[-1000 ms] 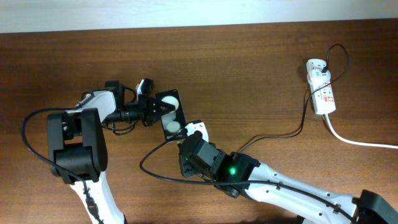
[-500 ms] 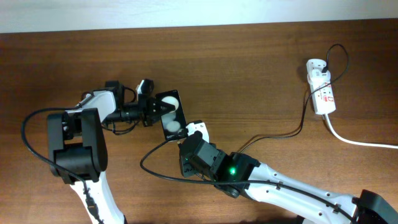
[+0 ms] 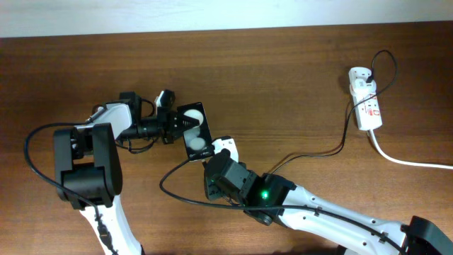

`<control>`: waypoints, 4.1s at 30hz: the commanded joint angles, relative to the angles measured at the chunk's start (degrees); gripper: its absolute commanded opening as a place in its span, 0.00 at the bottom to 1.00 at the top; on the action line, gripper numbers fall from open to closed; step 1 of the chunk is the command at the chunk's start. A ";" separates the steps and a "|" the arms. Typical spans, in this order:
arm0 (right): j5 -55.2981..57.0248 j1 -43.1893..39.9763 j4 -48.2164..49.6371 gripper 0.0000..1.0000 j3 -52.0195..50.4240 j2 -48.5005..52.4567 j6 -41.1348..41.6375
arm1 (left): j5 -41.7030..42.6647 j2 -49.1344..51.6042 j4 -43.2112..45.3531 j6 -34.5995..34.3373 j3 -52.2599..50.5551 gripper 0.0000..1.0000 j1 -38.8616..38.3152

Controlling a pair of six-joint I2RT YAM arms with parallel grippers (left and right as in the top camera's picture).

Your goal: Plug charger to phone and switch on socket

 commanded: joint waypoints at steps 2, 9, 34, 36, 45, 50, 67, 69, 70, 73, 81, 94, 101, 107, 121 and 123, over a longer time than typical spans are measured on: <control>3.23 0.15 -0.57 0.04 -0.31 -0.22 1.40 | 2.97 -2.10 -0.07 -0.48 0.22 0.05 0.22; -4.72 0.22 0.26 0.04 -0.31 -0.22 0.72 | 2.95 -2.10 -0.07 -0.48 0.22 0.05 0.22; 0.79 -0.94 0.92 0.04 -0.31 -0.22 0.50 | 2.75 -2.10 0.59 -0.50 0.22 0.04 0.24; 1.29 -0.94 0.92 0.04 -0.31 -0.22 0.50 | 2.75 -2.10 0.59 -0.50 0.22 0.04 0.22; 4.50 -0.92 5.92 0.04 -0.31 2.21 0.52 | 1.92 -2.10 1.40 0.00 0.22 0.05 0.22; 4.55 -0.94 5.92 0.04 -0.31 2.21 0.50 | 1.38 -2.10 2.36 3.67 0.22 0.01 0.22; 10.67 -2.64 11.82 0.04 -0.31 2.91 0.46 | 1.88 -2.10 2.73 4.20 0.22 0.00 -1.66; 10.47 -3.19 10.93 0.04 -0.31 2.91 -1.22 | 1.88 -2.10 2.73 4.20 0.22 0.00 -1.66; 10.49 -3.19 10.97 0.04 -0.31 2.91 -1.51 | 1.86 -2.10 2.73 4.22 0.22 0.00 -1.66; 10.51 -3.19 13.81 0.04 -0.31 2.91 -1.51 | 1.86 -2.10 2.73 4.22 0.22 0.00 -1.66; 10.64 -3.61 13.99 0.04 -0.31 2.91 -1.49 | 1.84 -2.10 2.73 4.20 0.22 0.00 -1.66; 5.88 -3.56 9.90 0.92 -0.24 2.71 -1.51 | 1.64 -2.10 2.78 4.22 0.22 0.00 -1.66; 1.57 -3.56 8.13 0.99 1.25 -0.79 -7.13 | 1.62 -2.10 3.21 4.22 0.22 0.00 -1.66; -13.99 -3.48 -0.28 0.99 1.22 -0.11 -7.08 | 0.13 -2.10 4.46 4.22 0.22 0.02 -1.66; -11.65 -3.17 3.65 0.15 1.20 8.52 -6.47 | 0.15 -2.10 4.44 4.22 0.22 0.02 -1.66; -10.58 -3.17 3.69 0.25 1.20 8.52 -6.45 | 0.15 -2.10 4.46 4.22 0.22 0.02 -1.66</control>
